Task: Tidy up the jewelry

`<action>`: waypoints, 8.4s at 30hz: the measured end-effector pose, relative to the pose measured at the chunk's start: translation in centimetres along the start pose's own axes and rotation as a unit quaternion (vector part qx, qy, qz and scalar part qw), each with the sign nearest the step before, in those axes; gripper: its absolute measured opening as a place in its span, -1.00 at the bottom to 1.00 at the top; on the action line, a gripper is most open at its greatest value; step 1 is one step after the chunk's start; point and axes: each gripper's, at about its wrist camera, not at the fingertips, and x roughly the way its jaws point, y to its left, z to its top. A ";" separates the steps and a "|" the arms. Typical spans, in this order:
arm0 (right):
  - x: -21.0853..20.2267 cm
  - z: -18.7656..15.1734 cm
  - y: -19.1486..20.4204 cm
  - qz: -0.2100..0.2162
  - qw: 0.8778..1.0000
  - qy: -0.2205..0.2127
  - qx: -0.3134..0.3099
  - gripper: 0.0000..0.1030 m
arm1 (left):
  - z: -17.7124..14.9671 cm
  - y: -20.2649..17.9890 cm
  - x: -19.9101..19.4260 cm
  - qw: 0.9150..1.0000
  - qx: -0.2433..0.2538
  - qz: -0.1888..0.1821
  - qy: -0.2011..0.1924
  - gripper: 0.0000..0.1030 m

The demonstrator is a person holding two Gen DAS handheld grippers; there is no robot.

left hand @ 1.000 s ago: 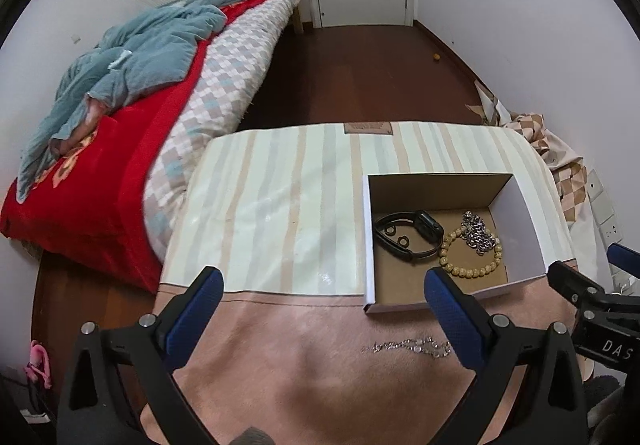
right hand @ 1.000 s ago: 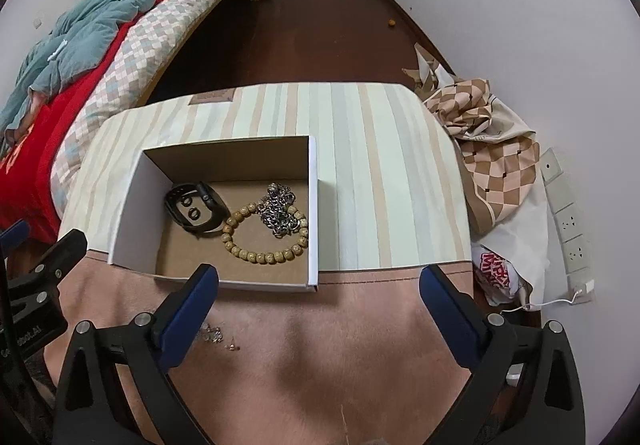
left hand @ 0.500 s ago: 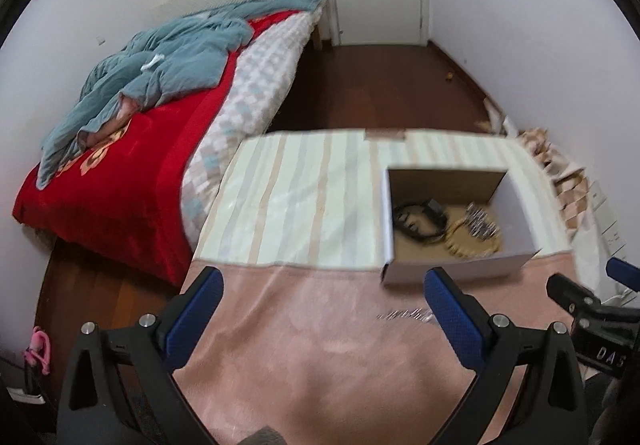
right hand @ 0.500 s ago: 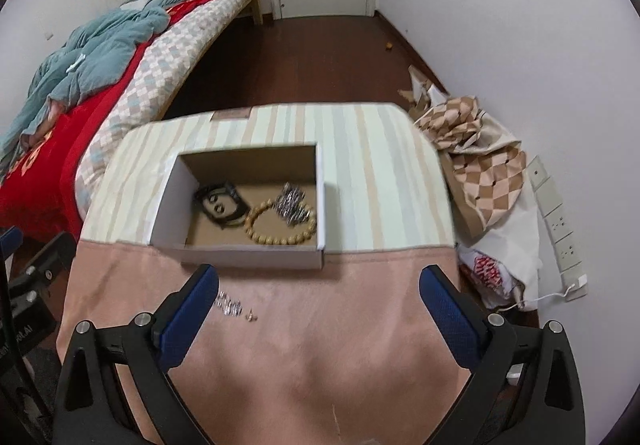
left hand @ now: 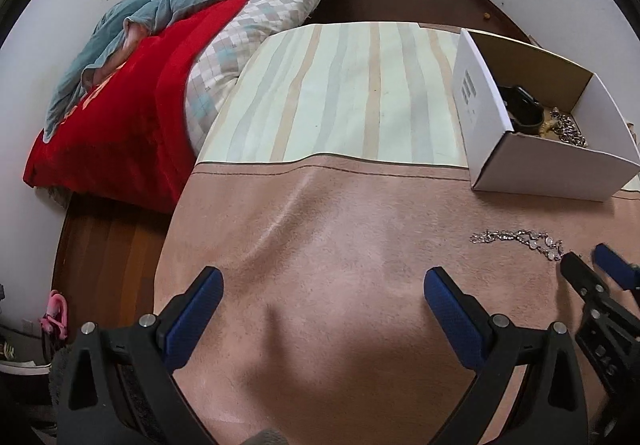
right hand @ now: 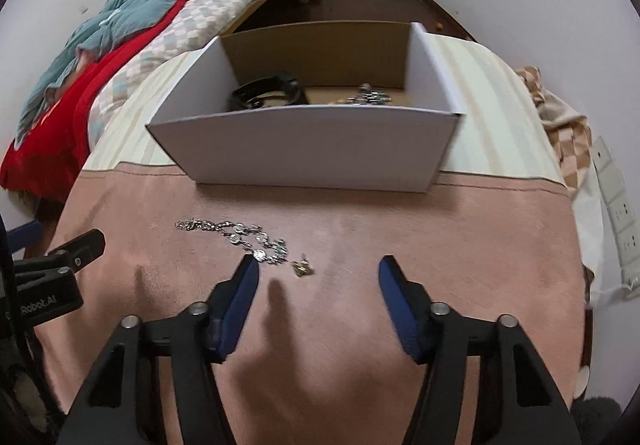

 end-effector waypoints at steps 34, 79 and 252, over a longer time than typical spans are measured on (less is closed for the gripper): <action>-4.9 -0.6 -9.7 -0.040 0.991 -0.050 0.121 -0.82 | 0.2 -14.1 -0.5 0.978 0.109 -0.179 -0.004 -0.92; 0.4 16.9 -6.5 0.131 0.986 0.093 0.041 -0.82 | 13.3 -7.4 -2.3 0.975 0.044 -0.211 0.048 -0.83; -25.1 11.4 -5.9 -0.115 0.992 -0.047 0.029 1.00 | 7.7 -3.4 -21.0 0.993 0.005 -0.090 -0.080 0.99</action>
